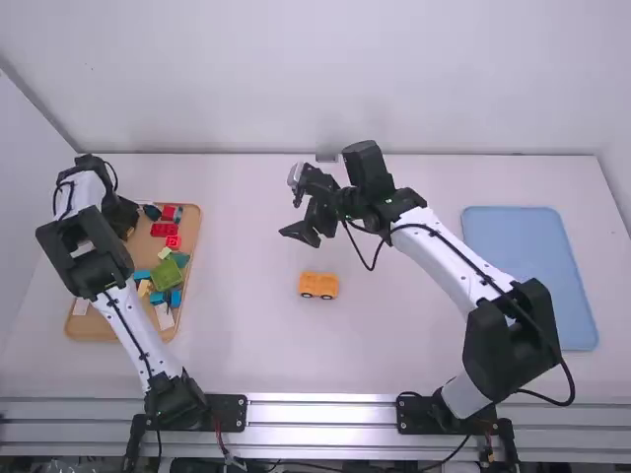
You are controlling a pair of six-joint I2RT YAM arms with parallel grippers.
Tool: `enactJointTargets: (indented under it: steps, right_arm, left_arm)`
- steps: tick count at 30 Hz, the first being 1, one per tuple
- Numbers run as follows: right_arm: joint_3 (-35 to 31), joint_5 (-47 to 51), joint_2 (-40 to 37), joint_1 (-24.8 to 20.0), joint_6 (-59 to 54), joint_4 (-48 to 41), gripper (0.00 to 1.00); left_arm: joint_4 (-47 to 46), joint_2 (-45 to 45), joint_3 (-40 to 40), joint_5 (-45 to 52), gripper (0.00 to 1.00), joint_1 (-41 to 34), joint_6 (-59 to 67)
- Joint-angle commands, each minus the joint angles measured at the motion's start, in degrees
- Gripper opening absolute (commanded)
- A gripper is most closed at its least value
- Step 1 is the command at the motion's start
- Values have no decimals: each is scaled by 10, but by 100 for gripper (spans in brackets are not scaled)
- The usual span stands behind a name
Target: Assemble lego blocks to make yellow taxi
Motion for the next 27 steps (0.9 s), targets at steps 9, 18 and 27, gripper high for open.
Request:
enactJointTargets:
  steps: [9, 18, 27]
  right_arm:
    - [3, -8, 0, -1, 6, 6, 98]
    - [4, -8, 0, -28, 96, 28, 99]
    - [4, -211, 0, -76, 122, 43, 99]
  left_arm:
    - [-9, -113, -39, 66, 20, -5, 98]
    - [246, -386, -396, 191, 23, -14, 191]
    - [460, -587, -648, 577, 21, -95, 391]
